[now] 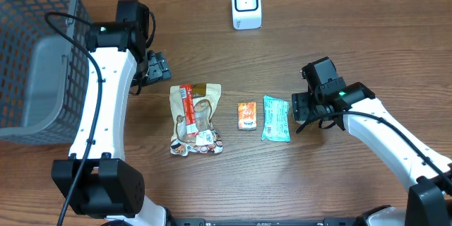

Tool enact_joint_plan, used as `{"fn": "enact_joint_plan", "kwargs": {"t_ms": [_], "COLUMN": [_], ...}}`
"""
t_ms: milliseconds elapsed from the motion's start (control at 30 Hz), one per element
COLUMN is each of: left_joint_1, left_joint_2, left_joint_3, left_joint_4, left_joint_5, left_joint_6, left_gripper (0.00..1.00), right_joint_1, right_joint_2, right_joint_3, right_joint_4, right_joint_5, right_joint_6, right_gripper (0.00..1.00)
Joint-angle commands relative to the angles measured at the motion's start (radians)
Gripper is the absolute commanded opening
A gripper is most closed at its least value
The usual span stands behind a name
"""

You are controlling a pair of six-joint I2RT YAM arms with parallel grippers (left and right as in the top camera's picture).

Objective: Scan the item barcode
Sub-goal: 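Lower the right gripper around the green-lidded jar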

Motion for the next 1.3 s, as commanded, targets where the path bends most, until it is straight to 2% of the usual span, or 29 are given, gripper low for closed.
{"fn": "enact_joint_plan", "kwargs": {"t_ms": [0, 467, 700, 867, 1033, 1267], "left_joint_1": [-0.002, -0.002, -0.002, -0.002, -0.002, -0.002], "left_joint_2": [0.002, 0.002, 0.002, 0.002, 0.002, 0.002], "left_joint_3": [0.022, 0.022, 0.022, 0.022, 0.022, 0.022], "left_joint_4": [0.000, 0.000, 0.000, 0.000, 0.000, 0.000], "left_joint_5": [-0.006, -0.006, -0.006, -0.006, -0.006, -0.006], "left_joint_6": [-0.018, -0.018, -0.018, -0.018, -0.018, -0.018], "left_gripper": [1.00, 0.99, 1.00, 1.00, 1.00, 1.00], "right_joint_1": [0.002, 0.002, 0.002, 0.002, 0.002, 0.002], "right_joint_2": [0.000, 0.000, 0.000, 0.000, 0.002, 0.012], "right_joint_3": [-0.012, -0.012, -0.012, -0.012, -0.036, -0.039], "right_joint_4": [-0.003, -0.036, -0.043, -0.042, 0.005, 0.026], "right_joint_5": [0.057, 0.092, 0.093, 0.092, 0.092, 0.073], "right_joint_6": [0.005, -0.003, -0.003, -0.003, -0.003, -0.003], "right_gripper": [0.74, 0.78, 0.88, 0.89, 0.95, 0.96]}}
